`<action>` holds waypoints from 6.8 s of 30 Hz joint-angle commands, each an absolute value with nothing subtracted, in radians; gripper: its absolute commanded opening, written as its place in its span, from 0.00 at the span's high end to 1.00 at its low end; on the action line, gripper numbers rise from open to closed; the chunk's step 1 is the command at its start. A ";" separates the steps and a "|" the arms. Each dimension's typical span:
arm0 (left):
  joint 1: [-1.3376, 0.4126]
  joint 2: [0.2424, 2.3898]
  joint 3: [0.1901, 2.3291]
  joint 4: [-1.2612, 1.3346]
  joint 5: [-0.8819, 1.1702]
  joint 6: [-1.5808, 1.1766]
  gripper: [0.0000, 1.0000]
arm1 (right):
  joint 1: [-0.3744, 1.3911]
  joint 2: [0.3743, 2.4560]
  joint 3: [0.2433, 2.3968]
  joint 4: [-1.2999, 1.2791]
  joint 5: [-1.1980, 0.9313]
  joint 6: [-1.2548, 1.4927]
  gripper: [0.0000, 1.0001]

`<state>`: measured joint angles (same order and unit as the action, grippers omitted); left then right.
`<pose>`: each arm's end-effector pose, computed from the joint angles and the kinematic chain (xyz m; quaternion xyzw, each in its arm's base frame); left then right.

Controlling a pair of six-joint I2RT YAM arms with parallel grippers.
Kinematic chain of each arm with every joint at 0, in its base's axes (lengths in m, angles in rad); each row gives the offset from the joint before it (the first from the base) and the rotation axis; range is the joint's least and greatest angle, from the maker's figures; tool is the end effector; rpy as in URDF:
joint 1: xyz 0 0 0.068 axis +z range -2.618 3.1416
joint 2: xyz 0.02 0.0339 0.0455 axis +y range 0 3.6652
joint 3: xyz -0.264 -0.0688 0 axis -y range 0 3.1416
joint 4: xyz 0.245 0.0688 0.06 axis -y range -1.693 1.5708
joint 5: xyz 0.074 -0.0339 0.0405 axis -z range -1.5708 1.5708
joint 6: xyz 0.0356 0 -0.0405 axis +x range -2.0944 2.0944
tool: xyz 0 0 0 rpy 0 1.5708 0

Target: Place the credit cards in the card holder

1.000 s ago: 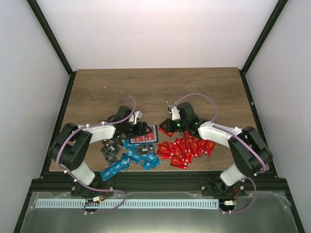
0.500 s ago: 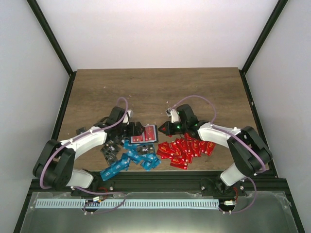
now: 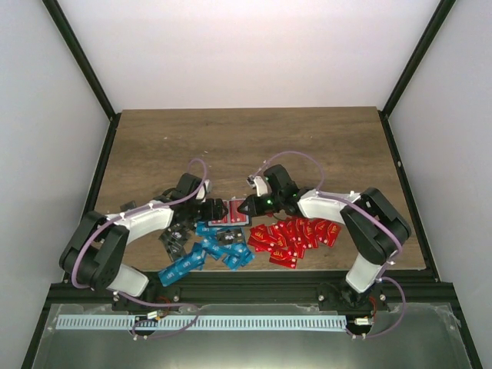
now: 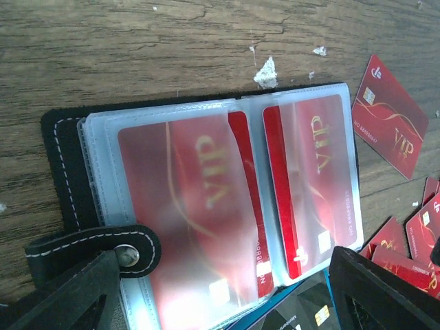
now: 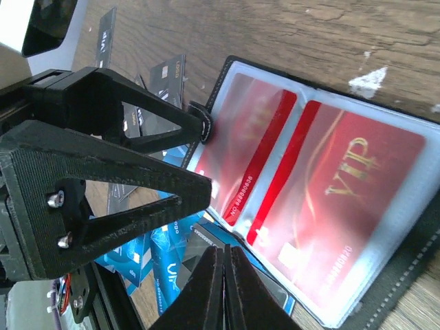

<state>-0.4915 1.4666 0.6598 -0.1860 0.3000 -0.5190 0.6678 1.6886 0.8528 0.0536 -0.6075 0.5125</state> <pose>0.2281 -0.1340 0.1502 0.0296 0.9483 -0.2617 0.1772 0.2489 0.2222 0.1614 -0.1829 0.8694 0.4334 0.1509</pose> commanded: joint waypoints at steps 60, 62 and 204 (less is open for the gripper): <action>-0.565 1.383 0.557 0.054 0.395 -0.652 0.26 | 0.744 1.984 0.969 0.054 -0.585 0.488 0.99; -0.565 1.372 0.557 0.056 0.397 -0.652 0.26 | 0.743 1.983 0.971 0.050 -0.577 0.488 0.99; -0.954 1.517 0.638 0.178 0.370 -0.485 0.42 | 0.729 1.617 1.005 -0.983 0.067 1.108 0.00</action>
